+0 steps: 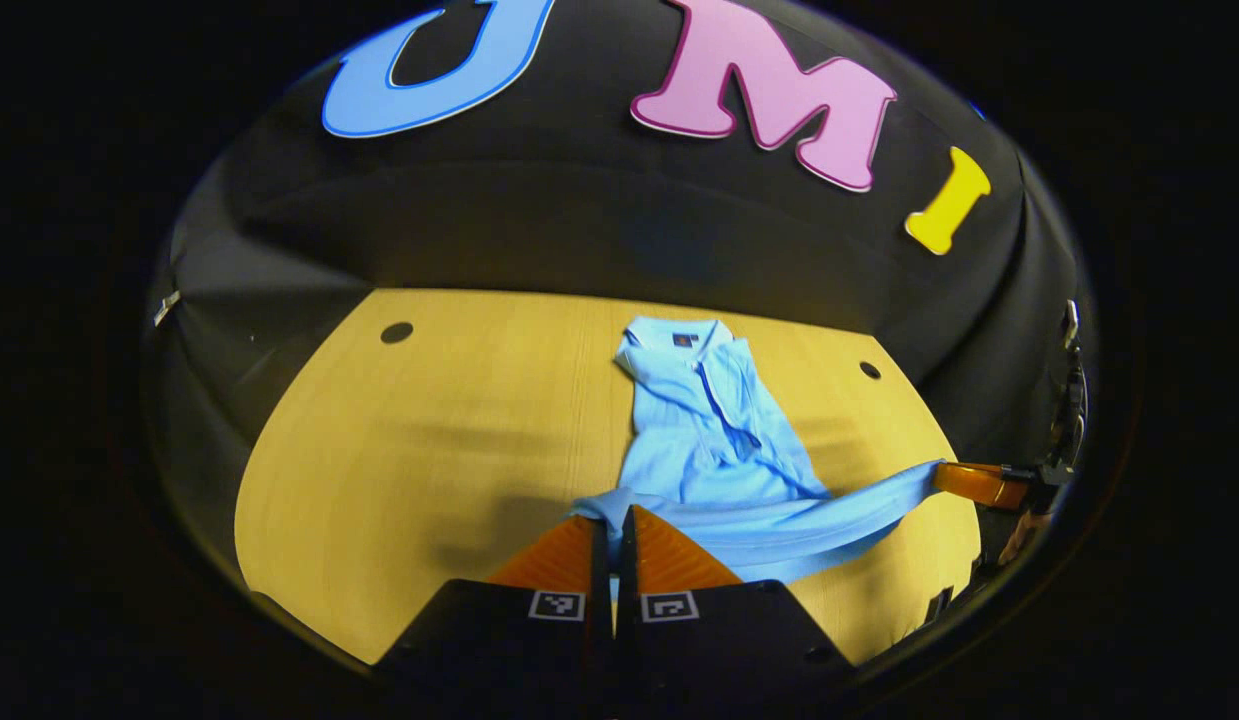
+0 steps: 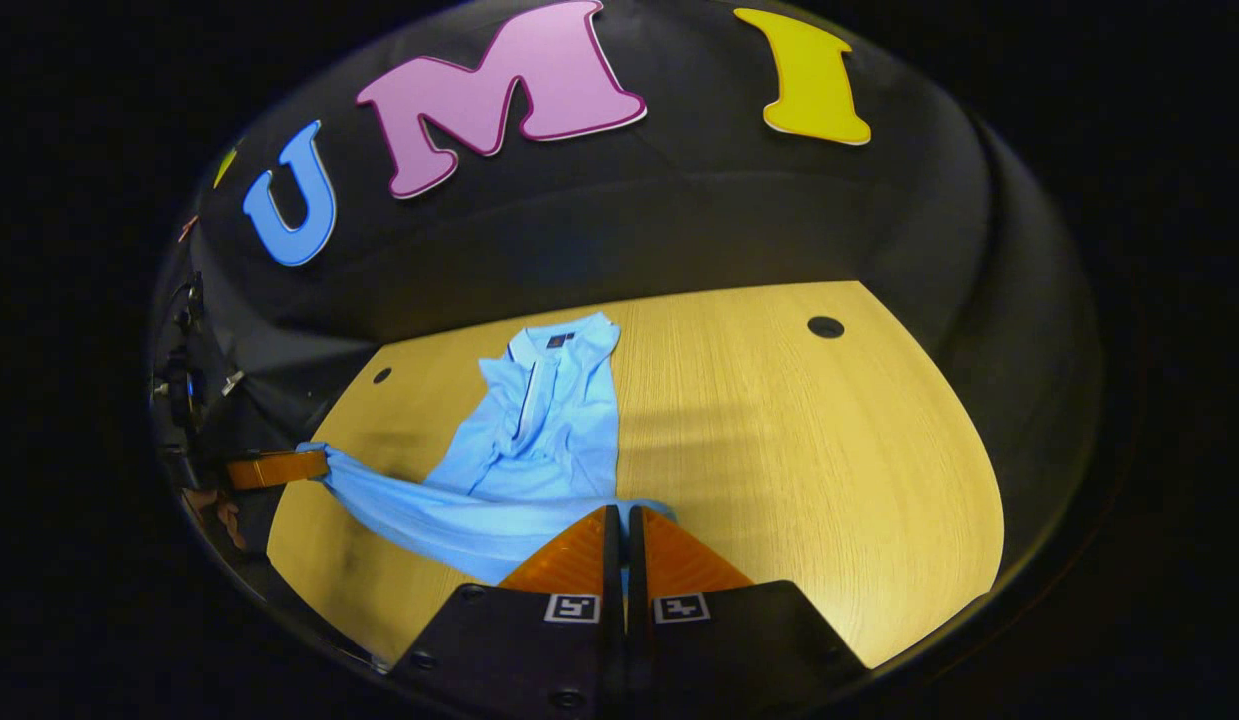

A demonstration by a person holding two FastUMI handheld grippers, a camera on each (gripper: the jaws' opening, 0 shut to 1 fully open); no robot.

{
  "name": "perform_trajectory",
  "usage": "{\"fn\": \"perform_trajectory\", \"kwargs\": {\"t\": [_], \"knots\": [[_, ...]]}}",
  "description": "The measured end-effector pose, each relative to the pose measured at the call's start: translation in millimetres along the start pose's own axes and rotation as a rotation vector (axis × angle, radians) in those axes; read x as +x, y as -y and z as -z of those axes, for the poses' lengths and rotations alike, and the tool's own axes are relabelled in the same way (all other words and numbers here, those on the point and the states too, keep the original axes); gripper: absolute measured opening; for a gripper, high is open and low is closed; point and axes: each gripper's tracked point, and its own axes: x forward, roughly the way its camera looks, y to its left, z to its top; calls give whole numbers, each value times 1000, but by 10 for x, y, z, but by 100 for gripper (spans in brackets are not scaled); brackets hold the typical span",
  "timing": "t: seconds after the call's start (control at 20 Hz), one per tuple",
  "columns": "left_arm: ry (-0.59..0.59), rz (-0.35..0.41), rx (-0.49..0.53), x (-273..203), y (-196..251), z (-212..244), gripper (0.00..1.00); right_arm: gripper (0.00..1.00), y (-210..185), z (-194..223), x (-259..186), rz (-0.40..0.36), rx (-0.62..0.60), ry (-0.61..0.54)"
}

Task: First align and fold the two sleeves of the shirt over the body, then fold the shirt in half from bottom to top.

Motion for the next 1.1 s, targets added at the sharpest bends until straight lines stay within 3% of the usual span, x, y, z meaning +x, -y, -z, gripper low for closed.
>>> {"fn": "perform_trajectory", "kwargs": {"t": [0.3,0.35,0.5,0.6,0.85,1.1], "knots": [[63,-61,30,859,-77,-660,6,5,50,-758,874,10,21,81],[79,-63,41,1017,-64,-753,2,5,73,-861,1021,20,23,94],[132,-73,30,1415,-87,-988,10,5,166,-1073,1467,47,37,124],[175,-91,9,1598,-152,-1119,6,5,222,-1198,1747,58,61,137],[196,-141,-12,2020,-256,-1274,6,5,293,-1280,2343,95,77,120],[169,-172,39,2328,-282,-1233,6,5,351,-1178,2653,122,71,79]]}}
